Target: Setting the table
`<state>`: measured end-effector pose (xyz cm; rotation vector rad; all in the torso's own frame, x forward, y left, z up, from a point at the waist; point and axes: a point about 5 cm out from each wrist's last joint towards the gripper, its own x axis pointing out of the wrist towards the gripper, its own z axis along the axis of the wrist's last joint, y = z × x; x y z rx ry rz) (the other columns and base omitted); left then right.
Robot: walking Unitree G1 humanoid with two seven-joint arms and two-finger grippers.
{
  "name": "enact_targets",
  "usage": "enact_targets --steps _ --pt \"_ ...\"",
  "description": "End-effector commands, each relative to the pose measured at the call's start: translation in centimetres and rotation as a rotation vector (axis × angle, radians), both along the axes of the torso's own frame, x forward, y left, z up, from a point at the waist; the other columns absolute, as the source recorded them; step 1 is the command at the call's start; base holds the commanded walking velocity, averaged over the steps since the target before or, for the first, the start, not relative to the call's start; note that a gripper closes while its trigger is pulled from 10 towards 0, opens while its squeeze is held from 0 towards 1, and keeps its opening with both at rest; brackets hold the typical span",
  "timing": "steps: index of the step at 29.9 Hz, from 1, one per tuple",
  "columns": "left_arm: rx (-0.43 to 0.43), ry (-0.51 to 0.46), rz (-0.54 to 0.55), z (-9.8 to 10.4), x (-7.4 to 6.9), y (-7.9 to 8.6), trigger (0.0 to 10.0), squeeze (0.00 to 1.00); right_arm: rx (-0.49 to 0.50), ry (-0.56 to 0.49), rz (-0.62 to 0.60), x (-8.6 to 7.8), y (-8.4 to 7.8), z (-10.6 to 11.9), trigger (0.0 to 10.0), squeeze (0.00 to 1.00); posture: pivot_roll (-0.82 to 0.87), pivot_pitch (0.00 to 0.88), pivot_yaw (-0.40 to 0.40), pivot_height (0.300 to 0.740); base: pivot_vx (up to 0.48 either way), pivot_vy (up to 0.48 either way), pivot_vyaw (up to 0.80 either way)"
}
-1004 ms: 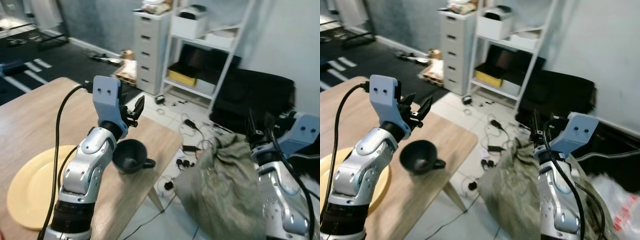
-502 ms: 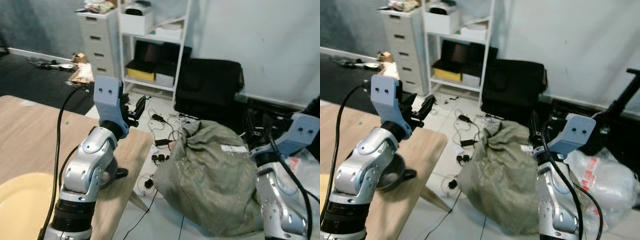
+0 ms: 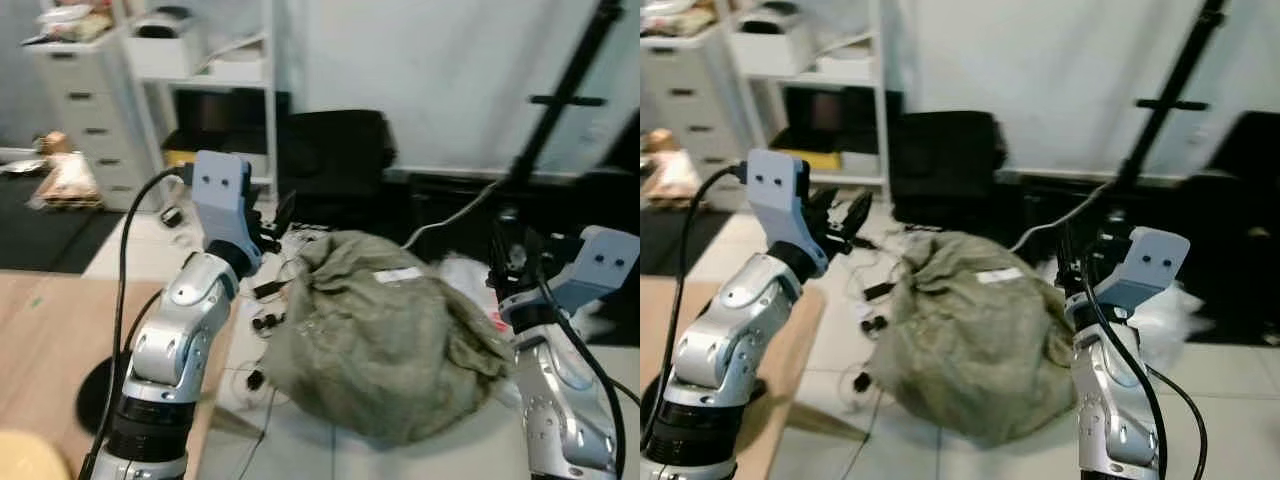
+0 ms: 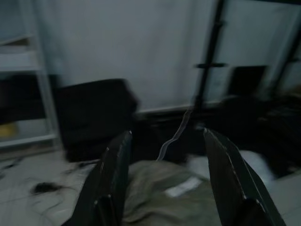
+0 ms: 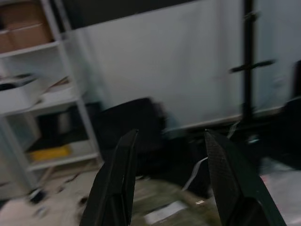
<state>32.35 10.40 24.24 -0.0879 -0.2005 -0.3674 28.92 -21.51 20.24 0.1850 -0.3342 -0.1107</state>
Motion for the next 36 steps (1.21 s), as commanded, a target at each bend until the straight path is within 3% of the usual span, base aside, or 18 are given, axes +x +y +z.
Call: enact_targets --steps 1,36 --pt "0.014 0.018 0.016 -0.55 0.05 0.39 10.0 0.00 0.006 0.010 -0.002 -0.07 0.03 -0.34 10.0 0.00 -0.09 0.001 0.075 0.740 0.000 0.000 -0.80" --pt "0.014 0.022 0.012 -0.65 0.20 0.24 10.0 0.00 0.003 0.019 -0.003 -0.07 0.05 -0.50 10.0 0.00 -0.09 0.007 0.077 0.740 0.000 0.000 -0.80"
